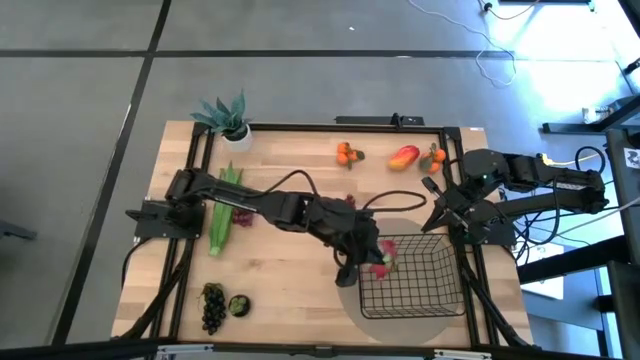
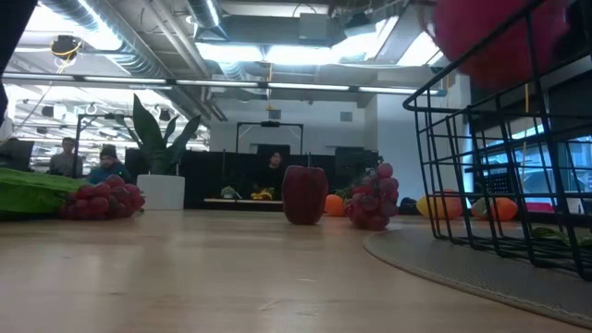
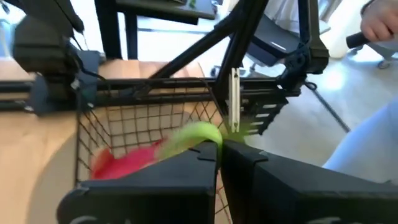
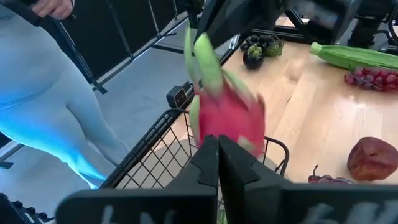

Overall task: Build produce basket
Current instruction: Put the red dragon fruit into the black wire basket, then put the black mangosteen into the black wire basket

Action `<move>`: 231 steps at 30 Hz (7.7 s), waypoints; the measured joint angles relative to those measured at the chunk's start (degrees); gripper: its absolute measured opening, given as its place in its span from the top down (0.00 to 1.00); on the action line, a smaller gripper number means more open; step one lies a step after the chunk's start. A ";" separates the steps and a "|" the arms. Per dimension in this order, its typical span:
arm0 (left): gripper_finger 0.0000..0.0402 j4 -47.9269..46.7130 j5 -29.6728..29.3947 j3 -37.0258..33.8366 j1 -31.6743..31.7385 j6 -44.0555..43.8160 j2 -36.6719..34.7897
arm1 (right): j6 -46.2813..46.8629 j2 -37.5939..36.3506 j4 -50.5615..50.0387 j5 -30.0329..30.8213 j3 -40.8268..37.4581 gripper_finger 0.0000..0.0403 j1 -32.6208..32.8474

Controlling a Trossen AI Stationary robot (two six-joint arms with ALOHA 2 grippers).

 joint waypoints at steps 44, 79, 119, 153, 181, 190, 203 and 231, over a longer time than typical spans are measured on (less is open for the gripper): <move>1.00 0.70 -0.30 -4.24 0.57 -4.88 6.91 | -1.48 0.02 -2.67 0.20 0.00 1.00 -0.01; 1.00 -7.06 -5.43 5.19 0.21 2.12 6.83 | -3.08 0.02 -4.12 2.10 0.00 1.00 -0.02; 1.00 -12.99 -2.13 5.40 1.57 0.14 10.24 | -4.52 0.02 -8.51 1.57 -0.02 1.00 -0.02; 0.82 -18.41 -9.02 5.40 4.19 0.99 9.86 | -4.48 0.02 -8.47 1.64 -0.02 1.00 -0.02; 0.81 -25.94 -19.24 5.40 5.09 -1.32 -0.95 | -3.94 -0.37 -8.16 6.62 -0.02 1.00 0.00; 0.82 -40.27 -22.04 5.42 4.79 -19.16 -7.39 | 0.51 0.21 -5.18 11.83 -0.02 1.00 0.00; 0.82 -70.05 -26.21 5.40 1.00 -55.19 -11.05 | -0.55 6.06 -7.20 12.55 6.09 1.00 0.02; 0.82 -75.98 -13.17 5.40 -16.57 -75.35 -10.98 | -11.56 17.71 -14.90 12.48 16.33 1.00 1.92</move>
